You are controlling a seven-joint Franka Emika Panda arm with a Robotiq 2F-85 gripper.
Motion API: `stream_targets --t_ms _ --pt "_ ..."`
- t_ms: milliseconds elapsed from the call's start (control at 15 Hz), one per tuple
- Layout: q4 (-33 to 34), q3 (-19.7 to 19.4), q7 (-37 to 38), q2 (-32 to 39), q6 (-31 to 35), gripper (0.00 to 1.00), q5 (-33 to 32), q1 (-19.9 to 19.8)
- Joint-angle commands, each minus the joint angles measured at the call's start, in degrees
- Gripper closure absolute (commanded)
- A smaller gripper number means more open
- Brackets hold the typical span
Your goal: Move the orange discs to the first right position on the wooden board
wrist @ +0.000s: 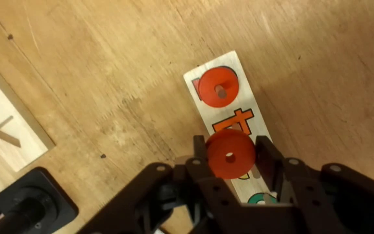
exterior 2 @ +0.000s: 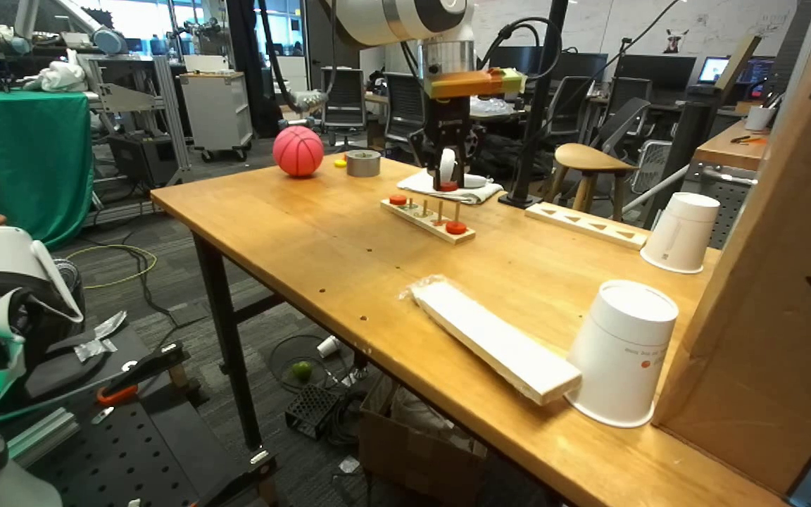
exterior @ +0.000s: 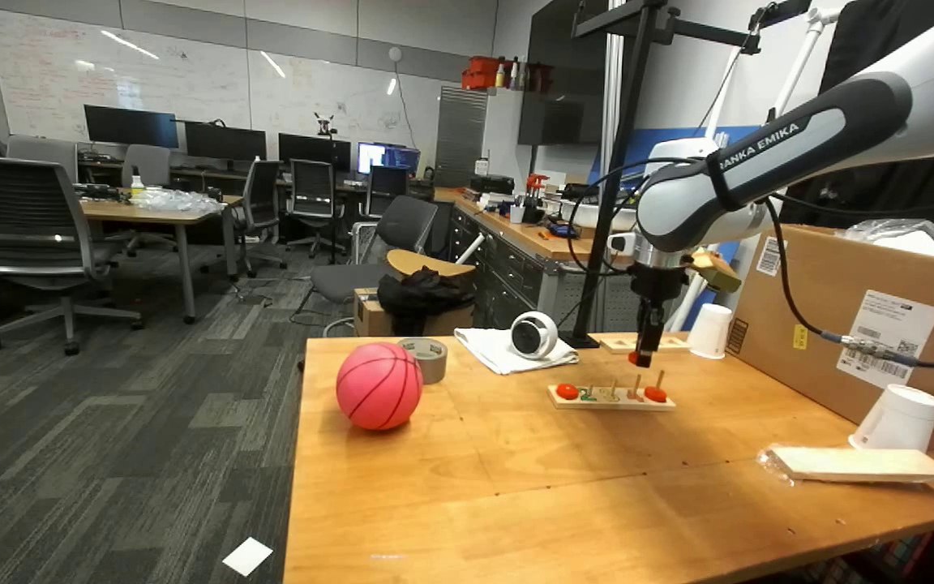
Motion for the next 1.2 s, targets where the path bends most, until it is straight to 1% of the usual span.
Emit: stream_targets --t_ms 0,467,1133 --pt "-1.42 -0.86 3.81 -2.33 -1.61 0.83 -1.55 -0.13" --pt "-2.76 -1.04 7.35 -3.05 -1.66 0.83 -0.65 -1.1" --pt "-3.43 -0.79 8.33 -2.07 -0.4 0.83 0.18 -2.34"
